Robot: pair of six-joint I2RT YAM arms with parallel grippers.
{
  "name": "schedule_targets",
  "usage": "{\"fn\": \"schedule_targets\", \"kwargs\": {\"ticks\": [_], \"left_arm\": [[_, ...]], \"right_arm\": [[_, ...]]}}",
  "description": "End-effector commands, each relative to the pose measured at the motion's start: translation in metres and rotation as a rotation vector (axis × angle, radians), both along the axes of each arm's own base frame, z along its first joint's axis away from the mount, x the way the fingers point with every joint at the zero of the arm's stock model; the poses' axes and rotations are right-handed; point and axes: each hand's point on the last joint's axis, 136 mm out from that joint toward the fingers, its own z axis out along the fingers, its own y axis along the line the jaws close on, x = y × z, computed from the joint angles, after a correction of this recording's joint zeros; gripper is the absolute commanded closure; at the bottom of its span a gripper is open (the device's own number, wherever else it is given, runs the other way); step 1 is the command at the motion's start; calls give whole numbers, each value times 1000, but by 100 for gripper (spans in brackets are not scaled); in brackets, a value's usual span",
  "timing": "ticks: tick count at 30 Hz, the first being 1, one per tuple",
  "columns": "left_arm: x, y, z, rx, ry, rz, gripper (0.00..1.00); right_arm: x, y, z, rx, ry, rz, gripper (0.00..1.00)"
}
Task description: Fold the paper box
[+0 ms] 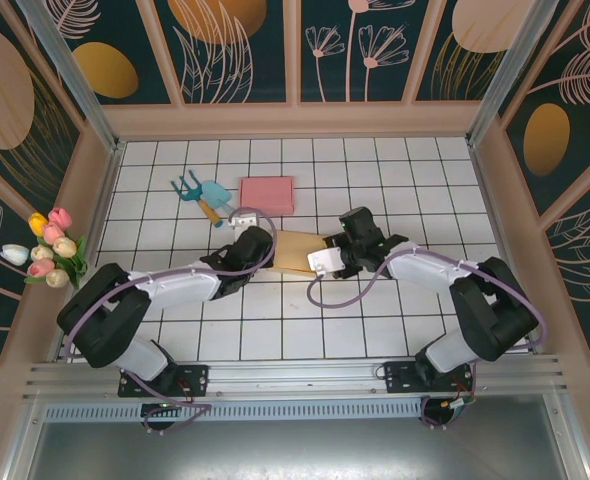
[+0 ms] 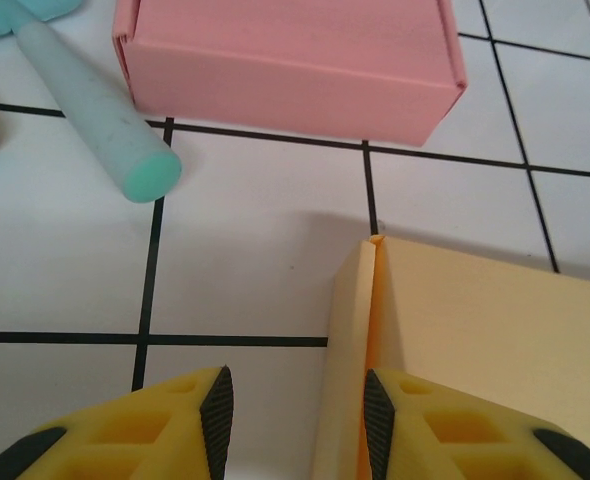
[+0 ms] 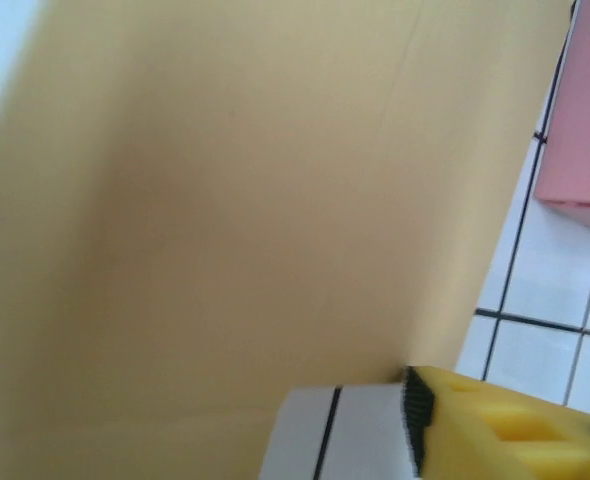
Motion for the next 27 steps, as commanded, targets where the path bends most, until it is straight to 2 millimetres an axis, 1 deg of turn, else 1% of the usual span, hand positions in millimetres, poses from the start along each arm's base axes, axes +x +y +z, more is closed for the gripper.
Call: {"fn": "schedule_targets", "kwargs": {"ticks": [1, 2, 4, 6, 8, 10, 12, 14, 15, 16, 17, 18, 19, 20, 21, 22, 23, 24, 25, 27], "left_arm": [[4, -2, -7, 14, -10, 9, 58], [4, -1, -10, 21, -7, 11, 58], [4, 0, -13, 30, -5, 18, 58], [4, 3, -15, 38, -6, 27, 58], [4, 5, -14, 41, -7, 30, 58], [3, 5, -14, 39, -10, 28, 58], [2, 6, -14, 38, -13, 30, 58], [1, 8, -14, 36, -14, 34, 58], [0, 9, -14, 32, -15, 33, 58], [-1, 9, -15, 28, -16, 32, 58], [-1, 9, -15, 23, -16, 31, 58], [-2, 9, -15, 20, -16, 27, 58], [-3, 9, -14, 15, -19, 29, 58], [-4, 9, -15, 11, -18, 26, 58], [-5, 9, -14, 5, -21, 25, 58], [-6, 10, -14, 0, -22, 22, 58], [-7, 9, -14, -5, -22, 18, 58], [-7, 9, -14, -9, -22, 13, 58], [-8, 8, -14, -14, -22, 7, 57], [-9, 7, -14, -21, -22, 0, 57]], "right_arm": [[-11, -9, 12, -41, 31, -10, 4], [-13, -11, 16, -44, 32, -16, 1], [-13, -15, 25, -42, 15, -32, 1], [-13, -14, 42, -3, -12, -46, 1], [-13, -8, 66, 78, -49, -53, 1], [-13, 0, 97, 203, -84, -73, 1], [-7, 8, 130, 356, -126, -129, 1], [10, 10, 173, 600, -162, -298, 1], [23, 5, 195, 743, -163, -429, 1], [37, -6, 210, 857, -156, -581, 1], [49, -16, 219, 938, -140, -708, 1], [62, -31, 223, 1021, -98, -871, 1], [74, -47, 223, 1091, -42, -1029, 1], [83, -58, 220, 1157, 28, -1135, 1], [91, -70, 209, 1245, 140, -1256, 1], [97, -81, 191, 1324, 259, -1382, 1], [100, -86, 174, 1351, 356, -1456, 1], [99, -83, 155, 1352, 456, -1499, 1], [97, -81, 138, 1356, 512, -1549, 1], [92, -75, 111, 1360, 567, -1606, 1]]}}
